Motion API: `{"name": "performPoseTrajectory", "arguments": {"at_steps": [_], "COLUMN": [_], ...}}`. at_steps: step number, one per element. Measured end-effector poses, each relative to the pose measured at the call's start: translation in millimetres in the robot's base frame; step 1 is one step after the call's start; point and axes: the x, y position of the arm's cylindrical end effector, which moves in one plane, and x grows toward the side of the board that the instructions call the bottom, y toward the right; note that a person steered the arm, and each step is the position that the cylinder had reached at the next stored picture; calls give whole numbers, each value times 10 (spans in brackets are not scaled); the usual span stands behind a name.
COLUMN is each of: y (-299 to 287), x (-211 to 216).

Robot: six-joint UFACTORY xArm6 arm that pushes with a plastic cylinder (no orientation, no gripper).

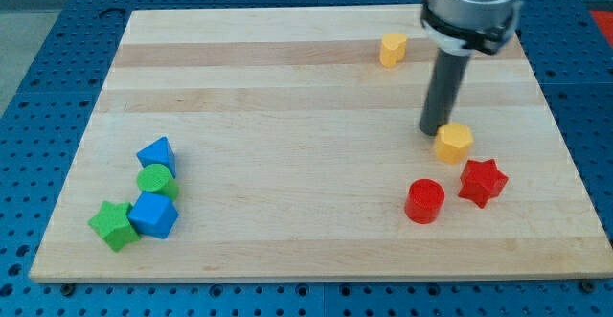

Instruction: Slide yellow heart towards the center right

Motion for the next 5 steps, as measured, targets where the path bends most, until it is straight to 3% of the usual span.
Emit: {"name": "performPoseTrajectory", "arguments": {"at_steps": [1,2,4,5], "y": [228,180,386,224], "x": [442,165,-1310,-1511]}}
